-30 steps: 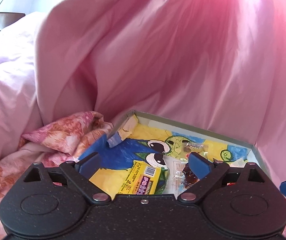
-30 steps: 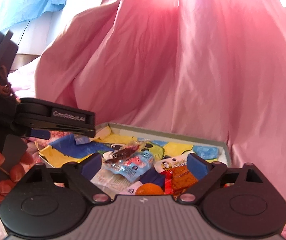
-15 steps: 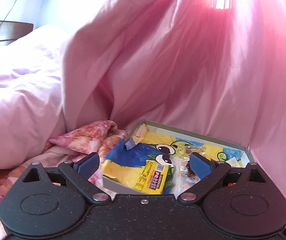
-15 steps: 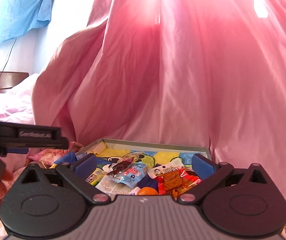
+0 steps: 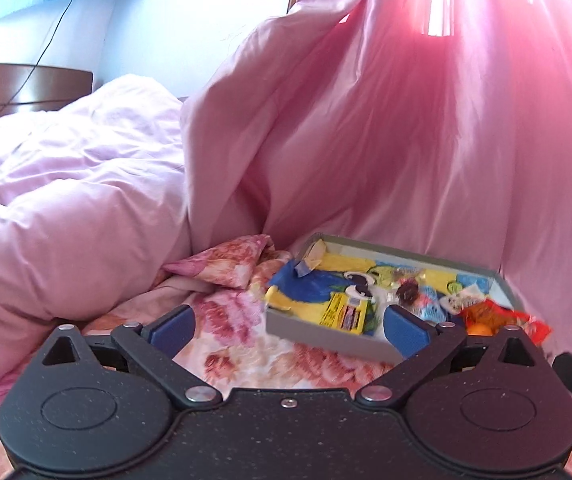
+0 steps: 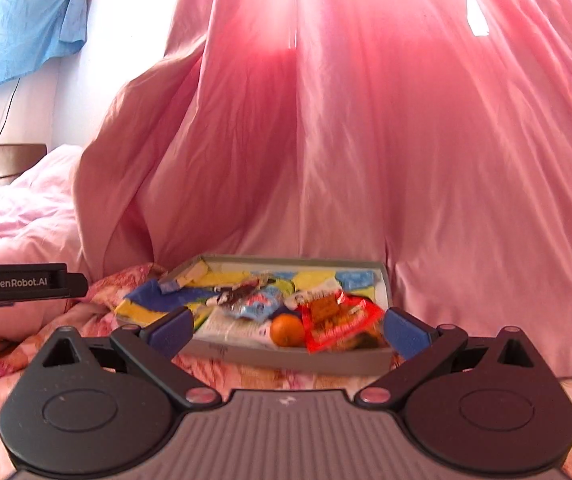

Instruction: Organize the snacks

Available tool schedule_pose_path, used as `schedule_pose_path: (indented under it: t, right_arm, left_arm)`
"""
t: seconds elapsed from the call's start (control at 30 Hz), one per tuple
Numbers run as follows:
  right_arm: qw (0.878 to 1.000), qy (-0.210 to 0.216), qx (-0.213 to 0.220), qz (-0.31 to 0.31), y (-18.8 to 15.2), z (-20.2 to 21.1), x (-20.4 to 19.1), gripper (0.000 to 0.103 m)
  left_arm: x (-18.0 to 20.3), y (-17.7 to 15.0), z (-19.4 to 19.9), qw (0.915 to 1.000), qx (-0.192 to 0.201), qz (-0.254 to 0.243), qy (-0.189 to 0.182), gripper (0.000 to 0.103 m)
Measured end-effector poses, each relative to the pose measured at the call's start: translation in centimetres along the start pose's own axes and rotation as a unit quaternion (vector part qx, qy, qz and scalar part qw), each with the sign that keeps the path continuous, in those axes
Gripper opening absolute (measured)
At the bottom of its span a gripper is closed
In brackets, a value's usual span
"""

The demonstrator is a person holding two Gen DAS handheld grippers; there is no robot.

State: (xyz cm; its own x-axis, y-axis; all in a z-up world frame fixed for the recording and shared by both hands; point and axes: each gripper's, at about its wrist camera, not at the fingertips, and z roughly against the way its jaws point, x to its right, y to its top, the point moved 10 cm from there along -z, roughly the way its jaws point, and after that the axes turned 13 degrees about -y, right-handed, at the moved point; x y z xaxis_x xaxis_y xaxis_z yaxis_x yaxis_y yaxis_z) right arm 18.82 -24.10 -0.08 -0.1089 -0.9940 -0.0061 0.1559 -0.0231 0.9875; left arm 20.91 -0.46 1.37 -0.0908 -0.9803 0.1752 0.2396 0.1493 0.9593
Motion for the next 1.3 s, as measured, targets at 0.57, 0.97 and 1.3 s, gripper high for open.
schedule_pose_path:
  t: [0.57, 0.97, 1.3]
  right_arm:
    - [1.0, 0.0, -0.013, 0.007, -1.5, 5.8, -0.6, 0.103]
    - [1.0, -0.007, -0.025, 0.01, -2.9, 8.1, -0.8, 0.103]
    - [0.999, -0.015, -0.029, 0.004, -3.7, 8.6, -0.1, 0.103]
  left_arm:
    - [-2.1, -3.3, 6.5, 0.9991, -0.043, 0.0, -0.001, 0.101]
    - [-1.8, -4.9, 9.2, 0.9973, -0.07, -0.017, -0.013, 0.101]
    - [-1.4, -5.2, 9.7, 0.9967, -0.073, -0.033, -0.015, 0.101]
